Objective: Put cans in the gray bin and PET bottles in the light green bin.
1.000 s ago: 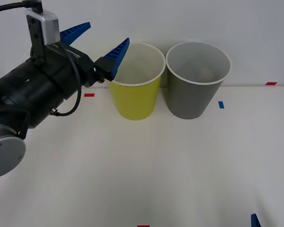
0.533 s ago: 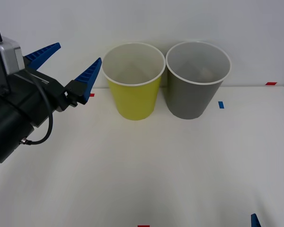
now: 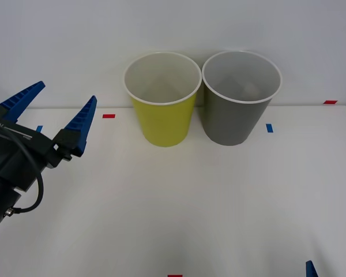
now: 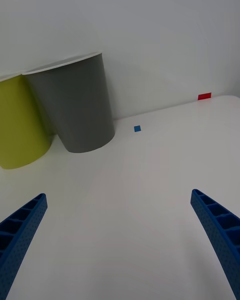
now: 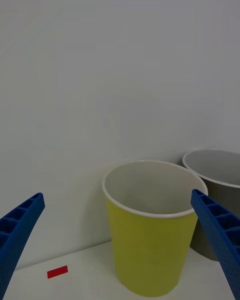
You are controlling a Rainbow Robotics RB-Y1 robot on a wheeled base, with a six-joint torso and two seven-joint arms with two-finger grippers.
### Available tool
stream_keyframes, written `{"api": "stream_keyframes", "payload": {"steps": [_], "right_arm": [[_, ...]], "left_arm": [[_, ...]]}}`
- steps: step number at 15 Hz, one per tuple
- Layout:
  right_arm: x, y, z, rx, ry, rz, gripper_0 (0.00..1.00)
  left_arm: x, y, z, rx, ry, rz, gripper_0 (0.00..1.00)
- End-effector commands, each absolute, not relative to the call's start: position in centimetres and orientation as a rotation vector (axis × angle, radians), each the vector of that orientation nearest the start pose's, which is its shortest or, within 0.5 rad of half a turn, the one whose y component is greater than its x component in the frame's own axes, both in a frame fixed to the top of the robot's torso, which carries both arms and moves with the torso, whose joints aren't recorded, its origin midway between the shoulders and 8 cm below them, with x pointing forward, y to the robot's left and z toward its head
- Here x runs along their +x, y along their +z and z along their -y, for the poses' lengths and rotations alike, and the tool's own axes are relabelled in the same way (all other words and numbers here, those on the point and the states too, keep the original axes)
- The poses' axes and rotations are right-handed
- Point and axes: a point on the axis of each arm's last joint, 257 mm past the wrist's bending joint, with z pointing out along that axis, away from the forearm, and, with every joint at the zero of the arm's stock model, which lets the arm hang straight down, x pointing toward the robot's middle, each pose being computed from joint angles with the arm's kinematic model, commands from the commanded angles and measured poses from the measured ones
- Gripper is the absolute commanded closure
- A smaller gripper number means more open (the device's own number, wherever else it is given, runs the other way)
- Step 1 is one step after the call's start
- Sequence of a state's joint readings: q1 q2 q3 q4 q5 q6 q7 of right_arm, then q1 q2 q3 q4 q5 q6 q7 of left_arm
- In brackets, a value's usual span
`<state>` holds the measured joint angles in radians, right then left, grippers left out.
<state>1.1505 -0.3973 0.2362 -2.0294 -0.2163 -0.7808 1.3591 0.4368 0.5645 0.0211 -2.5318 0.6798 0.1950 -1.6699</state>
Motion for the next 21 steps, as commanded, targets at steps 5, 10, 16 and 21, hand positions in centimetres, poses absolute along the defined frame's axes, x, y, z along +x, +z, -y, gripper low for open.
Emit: {"api": "stream_keyframes", "payload": {"steps": [5,10,16,21], "right_arm": [[18.9,-22.7,28.0,0.172,0.176,-1.505,0.0],[18.9,-22.7,28.0,0.172,0.176,-1.505,0.0],[18.9,-22.7,28.0,0.172,0.176,-1.505,0.0],[18.9,-22.7,28.0,0.172,0.176,-1.505,0.0]], "left_arm": [[35.3,-8.4,-24.8,0.194,-0.145,-1.357,0.0],[31.5,-12.5,-28.1,0.145,-0.063,-1.317,0.0],[26.1,-18.8,-30.0,0.177,0.022,-1.39,0.0],[22.8,-21.5,-30.3,0.141,0.088,-1.471,0.0]]}}
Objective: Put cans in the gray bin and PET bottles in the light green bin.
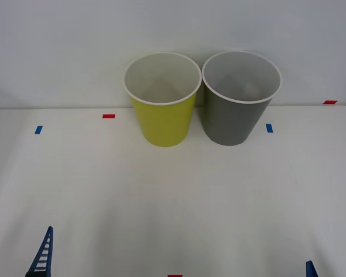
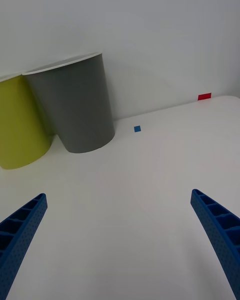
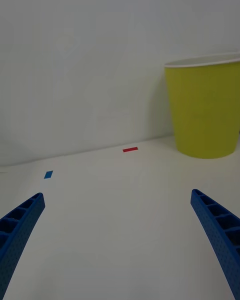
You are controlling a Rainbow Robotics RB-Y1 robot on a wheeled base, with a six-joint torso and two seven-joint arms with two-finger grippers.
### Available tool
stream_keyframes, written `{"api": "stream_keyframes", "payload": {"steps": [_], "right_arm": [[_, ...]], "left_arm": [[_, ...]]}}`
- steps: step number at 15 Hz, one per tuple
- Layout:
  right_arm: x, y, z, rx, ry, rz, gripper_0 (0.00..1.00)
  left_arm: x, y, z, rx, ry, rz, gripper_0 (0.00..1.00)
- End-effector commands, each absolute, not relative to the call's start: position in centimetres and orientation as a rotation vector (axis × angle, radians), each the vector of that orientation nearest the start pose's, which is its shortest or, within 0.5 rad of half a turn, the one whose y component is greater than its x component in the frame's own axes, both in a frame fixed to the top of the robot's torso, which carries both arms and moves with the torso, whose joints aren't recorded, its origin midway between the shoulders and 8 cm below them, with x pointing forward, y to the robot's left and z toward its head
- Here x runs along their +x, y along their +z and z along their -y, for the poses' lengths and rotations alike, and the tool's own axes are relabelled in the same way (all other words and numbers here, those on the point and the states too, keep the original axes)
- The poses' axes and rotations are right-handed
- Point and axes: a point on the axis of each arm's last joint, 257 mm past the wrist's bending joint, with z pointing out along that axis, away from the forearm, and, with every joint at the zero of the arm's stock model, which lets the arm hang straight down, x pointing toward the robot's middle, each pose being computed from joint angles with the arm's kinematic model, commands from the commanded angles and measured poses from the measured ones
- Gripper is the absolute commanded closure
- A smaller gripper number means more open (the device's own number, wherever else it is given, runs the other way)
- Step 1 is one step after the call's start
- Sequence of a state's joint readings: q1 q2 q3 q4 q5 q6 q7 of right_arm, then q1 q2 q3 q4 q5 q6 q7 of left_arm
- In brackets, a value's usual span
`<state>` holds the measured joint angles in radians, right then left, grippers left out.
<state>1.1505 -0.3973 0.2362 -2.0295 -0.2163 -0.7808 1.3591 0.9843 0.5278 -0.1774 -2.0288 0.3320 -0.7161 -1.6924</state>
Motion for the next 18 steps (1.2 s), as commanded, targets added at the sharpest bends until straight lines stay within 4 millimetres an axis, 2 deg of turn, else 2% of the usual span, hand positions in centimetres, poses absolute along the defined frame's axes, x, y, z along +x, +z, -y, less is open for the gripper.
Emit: {"api": "stream_keyframes", "payload": {"steps": [1,4,7,18], "right_arm": [[18.9,-22.7,28.0,0.172,0.176,-1.505,0.0],[18.9,-22.7,28.0,0.172,0.176,-1.505,0.0],[18.9,-22.7,28.0,0.172,0.176,-1.505,0.0],[18.9,-22.7,28.0,0.172,0.176,-1.505,0.0]], "left_arm": [[22.2,-21.9,-30.4,0.132,0.105,-1.483,0.0],[20.7,-23.6,-30.5,0.134,0.121,-1.535,0.0],[20.2,-24.8,-30.2,0.143,0.116,-1.561,0.0],[20.2,-24.2,-30.2,0.131,0.112,-1.538,0.0]]}}
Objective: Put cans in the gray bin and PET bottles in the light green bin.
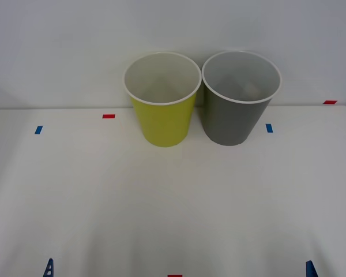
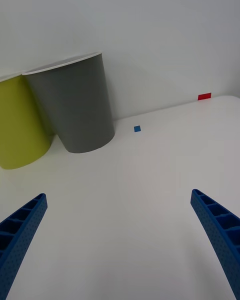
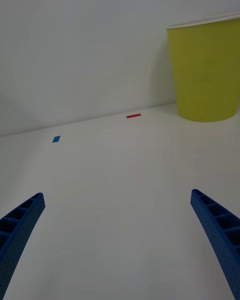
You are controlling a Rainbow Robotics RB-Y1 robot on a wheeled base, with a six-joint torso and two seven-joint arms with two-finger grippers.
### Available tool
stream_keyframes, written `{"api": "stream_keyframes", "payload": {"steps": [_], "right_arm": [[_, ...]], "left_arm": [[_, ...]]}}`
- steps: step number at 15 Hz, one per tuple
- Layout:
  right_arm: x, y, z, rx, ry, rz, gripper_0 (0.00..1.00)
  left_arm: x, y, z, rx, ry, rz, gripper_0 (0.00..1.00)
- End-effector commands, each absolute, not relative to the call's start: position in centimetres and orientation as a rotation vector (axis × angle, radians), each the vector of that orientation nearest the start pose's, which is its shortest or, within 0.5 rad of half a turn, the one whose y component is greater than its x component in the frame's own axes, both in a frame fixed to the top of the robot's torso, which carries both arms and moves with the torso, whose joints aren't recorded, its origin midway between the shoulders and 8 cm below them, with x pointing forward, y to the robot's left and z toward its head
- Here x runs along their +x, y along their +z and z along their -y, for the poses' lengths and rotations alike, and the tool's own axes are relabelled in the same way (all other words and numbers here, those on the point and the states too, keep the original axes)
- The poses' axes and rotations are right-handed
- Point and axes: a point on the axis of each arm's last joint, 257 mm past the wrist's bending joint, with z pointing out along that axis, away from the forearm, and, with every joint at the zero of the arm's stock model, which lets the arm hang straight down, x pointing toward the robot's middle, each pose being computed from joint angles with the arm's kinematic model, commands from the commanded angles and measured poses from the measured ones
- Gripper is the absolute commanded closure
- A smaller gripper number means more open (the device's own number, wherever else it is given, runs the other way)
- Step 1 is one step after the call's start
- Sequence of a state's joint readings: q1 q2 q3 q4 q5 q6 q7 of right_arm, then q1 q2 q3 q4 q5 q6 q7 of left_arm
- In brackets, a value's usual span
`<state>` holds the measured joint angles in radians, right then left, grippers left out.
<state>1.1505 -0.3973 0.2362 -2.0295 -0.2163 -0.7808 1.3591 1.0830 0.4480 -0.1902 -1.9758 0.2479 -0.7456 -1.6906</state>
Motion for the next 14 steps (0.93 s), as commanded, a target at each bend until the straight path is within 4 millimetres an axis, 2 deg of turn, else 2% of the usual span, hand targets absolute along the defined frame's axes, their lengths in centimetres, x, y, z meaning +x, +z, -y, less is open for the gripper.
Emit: {"api": "stream_keyframes", "payload": {"steps": [1,14], "right_arm": [[18.91,-22.66,27.97,0.172,0.176,-1.505,0.0],[18.91,-22.66,27.97,0.172,0.176,-1.505,0.0]], "left_arm": [[20.17,-24.21,-30.19,0.131,0.112,-1.538,0.0],[20.17,-24.21,-30.19,0.131,0.112,-1.538,0.0]]}}
